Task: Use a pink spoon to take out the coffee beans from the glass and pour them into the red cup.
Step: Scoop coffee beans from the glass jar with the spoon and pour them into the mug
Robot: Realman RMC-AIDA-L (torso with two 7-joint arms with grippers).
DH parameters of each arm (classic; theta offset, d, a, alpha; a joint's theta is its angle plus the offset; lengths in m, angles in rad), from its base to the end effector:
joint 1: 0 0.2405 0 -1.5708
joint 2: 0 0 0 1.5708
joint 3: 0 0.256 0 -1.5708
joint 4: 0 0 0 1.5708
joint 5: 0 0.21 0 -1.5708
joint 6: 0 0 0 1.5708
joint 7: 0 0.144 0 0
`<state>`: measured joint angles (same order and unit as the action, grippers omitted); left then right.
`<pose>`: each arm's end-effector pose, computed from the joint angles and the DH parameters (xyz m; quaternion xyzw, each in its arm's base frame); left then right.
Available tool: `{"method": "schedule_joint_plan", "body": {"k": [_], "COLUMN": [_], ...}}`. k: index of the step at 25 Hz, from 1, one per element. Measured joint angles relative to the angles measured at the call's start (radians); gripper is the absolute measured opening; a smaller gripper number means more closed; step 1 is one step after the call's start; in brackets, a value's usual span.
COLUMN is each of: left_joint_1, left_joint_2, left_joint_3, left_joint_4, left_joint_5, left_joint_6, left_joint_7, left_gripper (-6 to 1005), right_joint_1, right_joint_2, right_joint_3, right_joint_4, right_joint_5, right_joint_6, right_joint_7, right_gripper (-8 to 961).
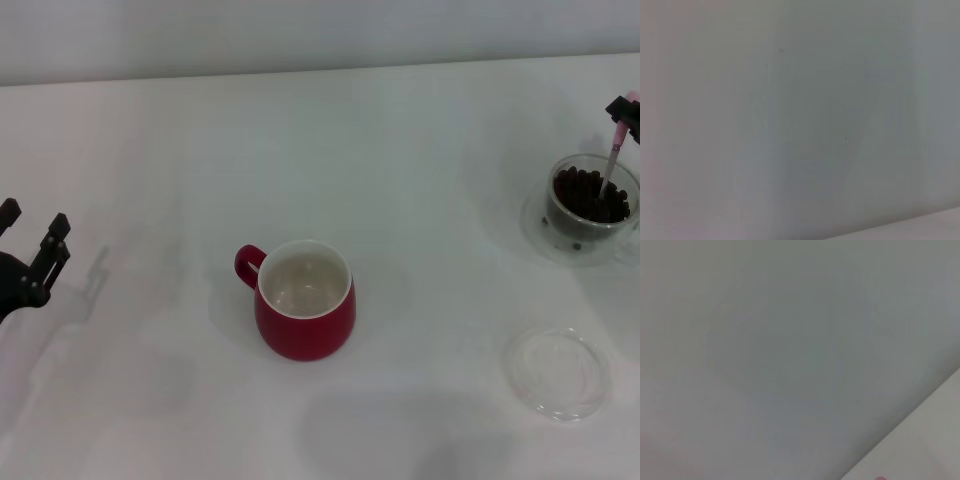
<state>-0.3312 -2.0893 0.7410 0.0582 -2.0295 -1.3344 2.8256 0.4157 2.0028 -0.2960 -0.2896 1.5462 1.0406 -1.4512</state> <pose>-0.3469 0.2715 -0.0300 -0.7935 -0.1886 -0.2823 0.5051 0.3961 0.3295 0.0542 -0.5418 0.6079 0.4296 0.3903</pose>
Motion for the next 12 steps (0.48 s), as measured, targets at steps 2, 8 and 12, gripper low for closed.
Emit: {"method": "schedule_joint_plan", "body": {"k": [2,8,12], "left_joint_1": [0.0,-0.001,-0.003], "left_joint_2": [0.0,0.001,0.002], "left_joint_3": [0.0,-0.002,-0.002], "left_joint_4": [0.0,0.0,0.0], "left_joint_5": [0.0,0.0,0.0], "left_joint_6": [0.0,0.0,0.0], "left_joint_7": [0.0,0.0,0.0], "left_gripper": [566,565,565], "right_joint_1": [0.0,0.0,0.0], "right_joint_2": [0.0,0.002,0.001], "right_joint_3": [0.0,0.0,0.0], "right_joint_4": [0.0,-0.005,-0.007], "right_joint_5": [0.0,0.012,0.02], "right_joint_6": [0.0,0.012,0.02], "right_joint_7": [0.0,0.0,0.0], "right_gripper": [154,154,154]}}
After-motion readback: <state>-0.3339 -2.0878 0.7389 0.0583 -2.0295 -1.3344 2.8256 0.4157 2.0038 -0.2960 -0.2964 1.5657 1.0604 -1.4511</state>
